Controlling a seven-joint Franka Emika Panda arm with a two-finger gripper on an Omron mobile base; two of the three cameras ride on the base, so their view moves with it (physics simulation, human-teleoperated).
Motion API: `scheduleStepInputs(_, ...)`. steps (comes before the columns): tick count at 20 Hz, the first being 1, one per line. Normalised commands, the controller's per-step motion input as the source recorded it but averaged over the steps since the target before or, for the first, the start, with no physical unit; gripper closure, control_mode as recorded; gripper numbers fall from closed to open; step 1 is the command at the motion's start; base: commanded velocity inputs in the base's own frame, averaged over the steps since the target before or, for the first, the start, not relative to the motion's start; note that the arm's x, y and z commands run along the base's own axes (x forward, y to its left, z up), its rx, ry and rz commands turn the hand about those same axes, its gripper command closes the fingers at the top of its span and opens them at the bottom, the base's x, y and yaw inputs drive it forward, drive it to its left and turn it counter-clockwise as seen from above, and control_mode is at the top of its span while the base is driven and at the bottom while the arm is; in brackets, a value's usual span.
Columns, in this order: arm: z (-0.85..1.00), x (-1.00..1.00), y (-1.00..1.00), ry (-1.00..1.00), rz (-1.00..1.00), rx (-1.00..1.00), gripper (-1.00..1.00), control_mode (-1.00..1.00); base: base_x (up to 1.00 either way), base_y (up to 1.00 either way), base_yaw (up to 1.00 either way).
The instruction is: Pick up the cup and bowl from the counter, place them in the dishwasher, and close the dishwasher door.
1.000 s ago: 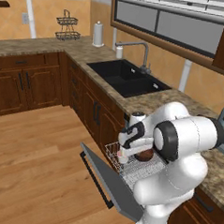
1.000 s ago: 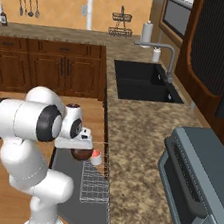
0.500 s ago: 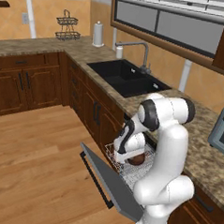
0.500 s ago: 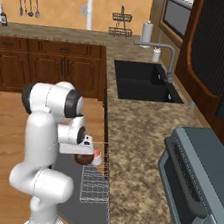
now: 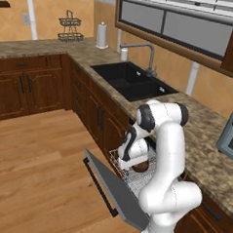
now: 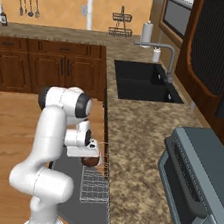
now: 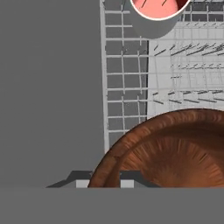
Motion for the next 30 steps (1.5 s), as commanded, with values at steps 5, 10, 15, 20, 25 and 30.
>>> scheduleStepInputs(5,-0.46,0.34,-0.48,0.01,0.0,-0.01,1.0,-1.0,0.0,0.0,0.0)
scheduleStepInputs(10,-0.65,0.38,-0.23,0.0,0.0,-0.03,1.0,-1.0,0.0,0.0,0.0)
scheduleStepInputs(15,-0.86,0.47,0.0,0.0,0.0,-0.06,1.0,-1.0,0.0,0.0,0.0)
scheduleStepInputs(20,-0.77,0.35,0.0,0.0,0.0,-0.04,1.0,-1.0,0.0,0.0,0.0)
scheduleStepInputs(25,-0.74,0.2,0.0,0.0,0.0,0.0,1.0,-1.0,0.0,0.0,0.0)
scheduleStepInputs(30,-0.57,-0.23,0.52,0.0,0.0,0.0,-1.0,-1.0,0.0,0.0,0.0)
